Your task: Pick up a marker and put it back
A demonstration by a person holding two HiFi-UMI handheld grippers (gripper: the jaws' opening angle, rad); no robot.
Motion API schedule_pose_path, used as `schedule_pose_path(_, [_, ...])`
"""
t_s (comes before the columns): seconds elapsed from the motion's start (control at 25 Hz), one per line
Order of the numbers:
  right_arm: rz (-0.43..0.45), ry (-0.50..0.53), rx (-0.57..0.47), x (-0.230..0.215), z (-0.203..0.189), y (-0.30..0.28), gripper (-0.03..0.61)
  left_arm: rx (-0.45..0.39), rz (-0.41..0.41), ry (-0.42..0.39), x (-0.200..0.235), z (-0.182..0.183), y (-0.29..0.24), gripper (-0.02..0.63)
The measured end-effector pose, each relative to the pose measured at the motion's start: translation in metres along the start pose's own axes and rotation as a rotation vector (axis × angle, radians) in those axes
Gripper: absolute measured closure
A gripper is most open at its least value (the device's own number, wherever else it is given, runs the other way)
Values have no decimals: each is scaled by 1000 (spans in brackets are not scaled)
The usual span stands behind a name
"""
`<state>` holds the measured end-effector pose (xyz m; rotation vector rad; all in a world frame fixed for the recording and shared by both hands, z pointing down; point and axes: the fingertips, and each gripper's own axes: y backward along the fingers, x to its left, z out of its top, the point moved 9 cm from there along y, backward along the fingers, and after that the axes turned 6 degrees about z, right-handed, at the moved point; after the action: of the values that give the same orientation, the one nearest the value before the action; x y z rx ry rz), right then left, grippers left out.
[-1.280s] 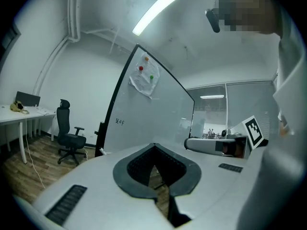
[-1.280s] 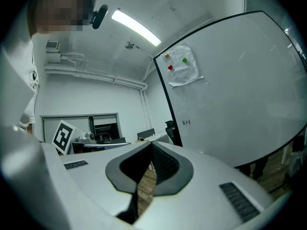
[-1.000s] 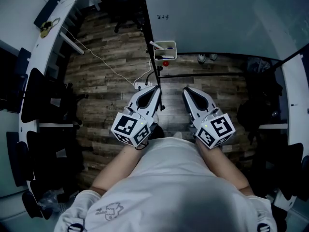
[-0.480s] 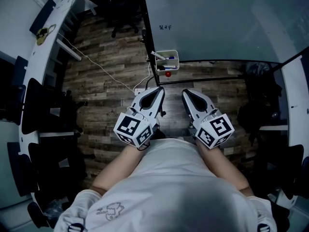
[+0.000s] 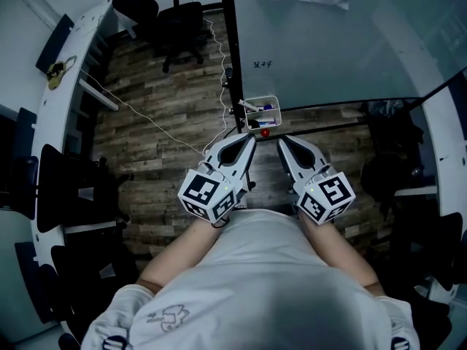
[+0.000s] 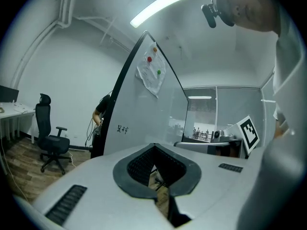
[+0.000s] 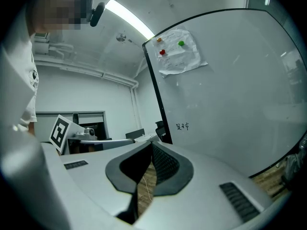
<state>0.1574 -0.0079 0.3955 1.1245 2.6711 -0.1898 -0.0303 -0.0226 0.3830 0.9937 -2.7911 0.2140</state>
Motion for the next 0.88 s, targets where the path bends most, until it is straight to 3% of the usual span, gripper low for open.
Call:
schedule_pose_path(0.48, [-97,25,18,-5,1,-68,566,27,-108,-12,65,16,-14,609])
schedule_pose_path(0.88, [-103,48,73,-26,-12,-99,566,22,-104,15,93,10,-24,609])
